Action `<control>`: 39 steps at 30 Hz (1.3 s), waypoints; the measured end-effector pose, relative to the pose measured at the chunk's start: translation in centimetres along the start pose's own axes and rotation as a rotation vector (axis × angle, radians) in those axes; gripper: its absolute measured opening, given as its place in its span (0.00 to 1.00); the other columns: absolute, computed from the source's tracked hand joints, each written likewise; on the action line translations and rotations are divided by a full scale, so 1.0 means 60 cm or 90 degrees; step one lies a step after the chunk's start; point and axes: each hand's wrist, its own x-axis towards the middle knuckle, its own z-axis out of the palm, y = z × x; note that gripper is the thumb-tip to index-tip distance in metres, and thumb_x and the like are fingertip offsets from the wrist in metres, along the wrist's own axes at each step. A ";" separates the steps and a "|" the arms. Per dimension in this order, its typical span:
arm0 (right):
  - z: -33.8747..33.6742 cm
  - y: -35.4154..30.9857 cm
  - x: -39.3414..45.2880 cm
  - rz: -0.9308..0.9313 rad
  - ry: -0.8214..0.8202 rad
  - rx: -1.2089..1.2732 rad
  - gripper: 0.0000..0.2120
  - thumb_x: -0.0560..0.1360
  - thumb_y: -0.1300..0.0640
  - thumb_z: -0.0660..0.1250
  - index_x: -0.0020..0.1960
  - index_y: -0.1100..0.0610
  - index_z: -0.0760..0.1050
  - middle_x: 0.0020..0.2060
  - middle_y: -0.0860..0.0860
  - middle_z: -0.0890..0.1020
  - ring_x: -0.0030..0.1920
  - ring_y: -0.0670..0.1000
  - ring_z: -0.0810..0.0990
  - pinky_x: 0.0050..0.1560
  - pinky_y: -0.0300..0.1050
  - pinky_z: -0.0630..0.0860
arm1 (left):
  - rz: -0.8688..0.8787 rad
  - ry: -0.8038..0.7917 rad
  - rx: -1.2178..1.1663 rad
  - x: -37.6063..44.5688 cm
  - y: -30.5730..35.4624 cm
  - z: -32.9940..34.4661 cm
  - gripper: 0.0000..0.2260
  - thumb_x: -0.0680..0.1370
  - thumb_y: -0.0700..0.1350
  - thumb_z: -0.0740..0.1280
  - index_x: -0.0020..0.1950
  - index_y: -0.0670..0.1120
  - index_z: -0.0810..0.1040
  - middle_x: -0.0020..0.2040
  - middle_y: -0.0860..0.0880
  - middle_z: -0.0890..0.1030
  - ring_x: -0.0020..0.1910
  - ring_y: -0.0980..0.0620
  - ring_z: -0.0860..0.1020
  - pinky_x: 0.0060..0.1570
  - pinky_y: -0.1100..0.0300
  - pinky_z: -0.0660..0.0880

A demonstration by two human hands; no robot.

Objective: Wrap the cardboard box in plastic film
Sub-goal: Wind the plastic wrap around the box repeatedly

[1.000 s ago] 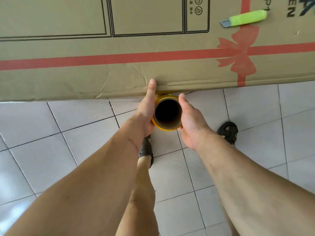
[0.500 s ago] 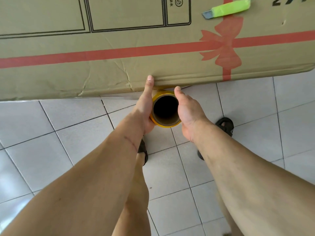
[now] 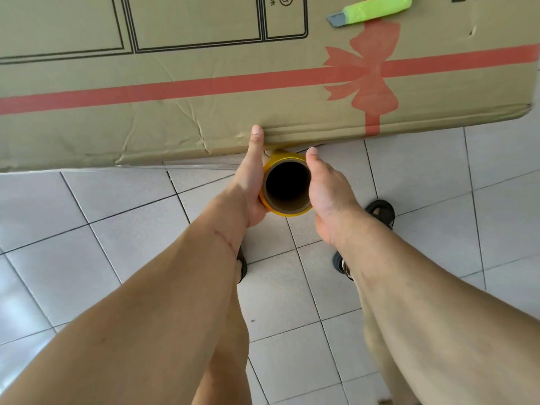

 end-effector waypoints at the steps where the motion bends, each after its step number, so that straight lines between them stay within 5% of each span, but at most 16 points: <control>1: -0.008 -0.003 0.003 -0.018 0.011 -0.018 0.24 0.83 0.41 0.54 0.72 0.54 0.69 0.57 0.44 0.70 0.58 0.44 0.67 0.58 0.41 0.61 | -0.012 -0.015 -0.004 -0.001 0.000 0.003 0.50 0.76 0.83 0.52 0.73 0.41 0.82 0.64 0.40 0.88 0.65 0.41 0.86 0.73 0.41 0.79; 6: -0.022 -0.001 0.006 0.009 0.017 0.003 0.32 0.76 0.32 0.58 0.74 0.48 0.67 0.70 0.45 0.73 0.68 0.47 0.70 0.69 0.49 0.63 | 0.029 0.092 0.010 0.008 -0.003 0.031 0.63 0.55 0.89 0.65 0.80 0.50 0.76 0.73 0.46 0.84 0.74 0.44 0.80 0.79 0.40 0.71; 10: -0.022 0.006 0.007 0.040 -0.027 0.072 0.32 0.71 0.31 0.60 0.69 0.47 0.73 0.66 0.43 0.77 0.67 0.46 0.73 0.71 0.55 0.64 | 0.044 0.071 -0.013 0.010 -0.005 0.041 0.46 0.74 0.80 0.65 0.76 0.44 0.78 0.62 0.41 0.89 0.60 0.42 0.89 0.70 0.42 0.81; 15: -0.055 -0.014 0.018 -0.044 0.018 -0.054 0.21 0.82 0.42 0.57 0.69 0.53 0.72 0.56 0.45 0.73 0.58 0.46 0.71 0.56 0.40 0.63 | -0.001 -0.013 0.000 0.004 -0.021 0.057 0.50 0.74 0.85 0.50 0.74 0.47 0.82 0.65 0.44 0.88 0.70 0.42 0.84 0.75 0.40 0.74; 18: -0.079 -0.017 0.028 -0.028 0.043 -0.065 0.31 0.79 0.36 0.59 0.75 0.53 0.66 0.68 0.47 0.73 0.67 0.49 0.71 0.58 0.42 0.61 | 0.005 0.051 0.039 -0.007 -0.019 0.094 0.53 0.67 0.87 0.59 0.79 0.50 0.75 0.73 0.49 0.83 0.76 0.45 0.76 0.77 0.39 0.66; 22: -0.092 -0.016 0.026 0.017 -0.029 -0.007 0.33 0.74 0.29 0.60 0.73 0.46 0.69 0.69 0.44 0.75 0.69 0.47 0.71 0.69 0.48 0.63 | 0.055 0.136 0.027 0.010 -0.010 0.115 0.33 0.80 0.72 0.68 0.69 0.44 0.82 0.59 0.44 0.90 0.60 0.43 0.88 0.71 0.42 0.80; 25: -0.099 -0.017 0.029 -0.023 -0.026 -0.038 0.27 0.80 0.36 0.56 0.71 0.51 0.70 0.67 0.46 0.74 0.68 0.47 0.70 0.63 0.43 0.63 | 0.010 0.055 0.006 0.010 -0.004 0.112 0.44 0.78 0.79 0.60 0.71 0.41 0.82 0.62 0.40 0.89 0.62 0.40 0.88 0.69 0.42 0.81; 28: -0.116 -0.019 0.033 -0.082 -0.014 -0.148 0.27 0.83 0.40 0.52 0.74 0.55 0.67 0.72 0.51 0.71 0.71 0.51 0.68 0.67 0.44 0.64 | -0.046 0.001 -0.010 0.006 -0.009 0.120 0.52 0.74 0.84 0.52 0.71 0.41 0.83 0.64 0.38 0.87 0.66 0.38 0.85 0.68 0.41 0.80; 33: -0.159 -0.013 0.044 -0.014 -0.038 -0.103 0.37 0.76 0.29 0.54 0.77 0.50 0.63 0.73 0.48 0.69 0.72 0.52 0.68 0.69 0.48 0.64 | -0.004 0.109 0.008 0.020 -0.019 0.160 0.54 0.62 0.87 0.63 0.74 0.49 0.81 0.67 0.45 0.87 0.68 0.43 0.84 0.76 0.41 0.72; 36: -0.174 -0.016 0.048 0.004 -0.069 -0.053 0.34 0.75 0.28 0.53 0.74 0.47 0.66 0.72 0.47 0.71 0.70 0.50 0.69 0.70 0.50 0.64 | 0.036 0.110 -0.046 0.019 -0.019 0.186 0.42 0.78 0.79 0.60 0.69 0.44 0.83 0.62 0.41 0.89 0.60 0.42 0.88 0.67 0.42 0.81; 39: -0.190 -0.027 0.053 -0.039 -0.054 -0.117 0.30 0.80 0.34 0.53 0.73 0.52 0.67 0.71 0.50 0.72 0.69 0.52 0.70 0.62 0.44 0.65 | 0.021 0.047 -0.082 0.026 -0.039 0.196 0.47 0.77 0.82 0.53 0.71 0.44 0.84 0.64 0.41 0.88 0.65 0.40 0.86 0.71 0.40 0.79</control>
